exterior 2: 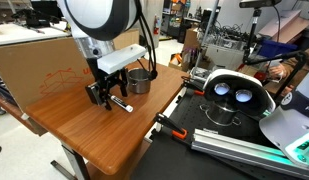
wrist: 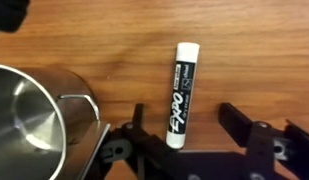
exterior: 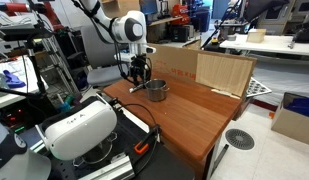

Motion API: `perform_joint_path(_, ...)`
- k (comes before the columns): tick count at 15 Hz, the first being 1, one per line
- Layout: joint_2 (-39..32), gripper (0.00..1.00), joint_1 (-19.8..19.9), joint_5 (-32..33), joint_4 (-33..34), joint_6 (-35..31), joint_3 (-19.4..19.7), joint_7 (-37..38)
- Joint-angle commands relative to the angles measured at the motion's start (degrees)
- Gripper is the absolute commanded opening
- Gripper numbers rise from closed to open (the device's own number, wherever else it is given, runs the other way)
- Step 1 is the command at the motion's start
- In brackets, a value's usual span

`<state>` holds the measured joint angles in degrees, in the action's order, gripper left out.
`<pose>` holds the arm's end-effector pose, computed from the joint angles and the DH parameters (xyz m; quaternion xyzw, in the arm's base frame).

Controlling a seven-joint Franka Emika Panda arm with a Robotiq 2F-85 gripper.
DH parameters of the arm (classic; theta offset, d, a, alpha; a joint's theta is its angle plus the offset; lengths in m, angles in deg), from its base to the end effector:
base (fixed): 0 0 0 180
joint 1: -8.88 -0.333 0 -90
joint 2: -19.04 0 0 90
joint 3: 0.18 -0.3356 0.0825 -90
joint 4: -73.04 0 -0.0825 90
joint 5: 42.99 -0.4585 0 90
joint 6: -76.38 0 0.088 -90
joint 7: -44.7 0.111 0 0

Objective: Put the marker in the pot

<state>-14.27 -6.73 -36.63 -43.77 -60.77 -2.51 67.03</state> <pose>0.5843 0.1894 0.0841 0.9934 0.0046 -0.0979 0.0587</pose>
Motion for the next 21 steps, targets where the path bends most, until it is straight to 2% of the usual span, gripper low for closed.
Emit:
perform_joint_path(1,-1.56,0.5,-1.46,1.14,2.26,1.86,1.34,1.28)
perform_joint_path(8,-1.72,0.0,-1.8,1.33,3.37,3.21,1.28,1.07)
perform_joint_path(10,-1.62,0.05,-1.88,1.36,3.28,3.24,1.35,1.07)
perform_joint_path(16,-0.56,0.05,-2.01,1.21,2.71,3.3,1.12,1.08)
perform_joint_path(21,3.68,0.05,-3.08,1.19,-0.2,2.31,0.24,1.04)
